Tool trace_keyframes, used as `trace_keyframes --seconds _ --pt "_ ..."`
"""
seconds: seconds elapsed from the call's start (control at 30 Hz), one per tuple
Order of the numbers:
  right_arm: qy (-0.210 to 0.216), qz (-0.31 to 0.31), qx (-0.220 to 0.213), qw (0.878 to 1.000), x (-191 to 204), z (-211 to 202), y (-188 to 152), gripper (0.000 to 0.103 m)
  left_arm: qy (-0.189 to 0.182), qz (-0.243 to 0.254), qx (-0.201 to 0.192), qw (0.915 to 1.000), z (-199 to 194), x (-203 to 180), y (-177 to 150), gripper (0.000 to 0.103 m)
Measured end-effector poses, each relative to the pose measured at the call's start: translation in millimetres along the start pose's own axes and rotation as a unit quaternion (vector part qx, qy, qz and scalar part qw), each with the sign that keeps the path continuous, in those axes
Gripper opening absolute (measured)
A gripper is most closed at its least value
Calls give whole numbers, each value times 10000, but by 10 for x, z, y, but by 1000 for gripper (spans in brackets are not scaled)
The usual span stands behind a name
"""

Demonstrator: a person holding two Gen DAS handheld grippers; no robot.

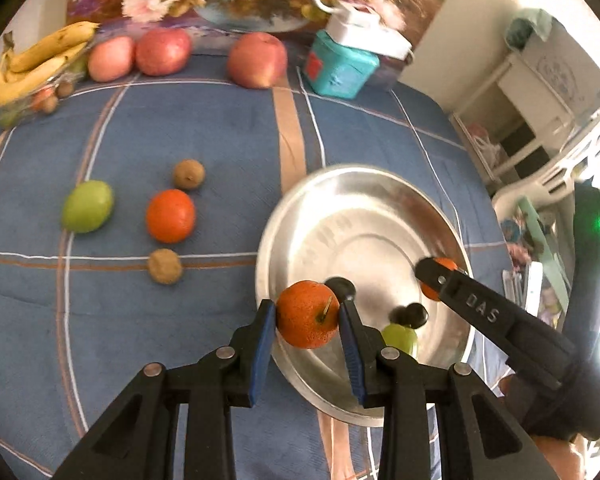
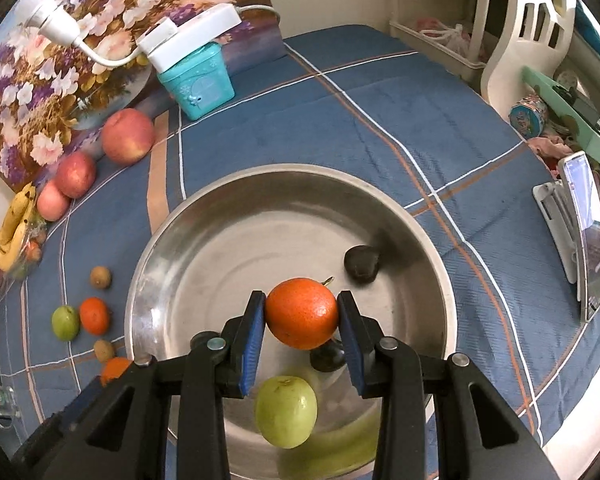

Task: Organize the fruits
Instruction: 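Carry both oranges over the steel bowl and release them inside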

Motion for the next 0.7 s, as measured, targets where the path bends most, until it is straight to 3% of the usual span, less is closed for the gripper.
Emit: trace_keyframes --seconds 0.33,0.43,0.63,0.7 --pt "-63 -100 -13 9999 42 12 2 41 -104 -171 121 9997 39 59 -46 37" --pt "-74 -107 -50 9999 41 -11 15 45 -114 -170 88 9998 27 68 -41 48" --pt "-107 -168 -43 9998 55 -11 0 45 -120 -299 16 9995 -10 121 -6 54" --pt "-125 -197 -49 9997 59 -10 -2 55 -37 -423 -30 9991 -25 185 16 63"
Point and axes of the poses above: each gripper's, at about its wrist camera, not at the fingertips, and z roughly the way its jaws point, x to its left, y to its top, the point moved 9 cm from there along z, roughly the way its jaws point, and after that the axes turned 12 degrees about -y, right-handed, at the moved point
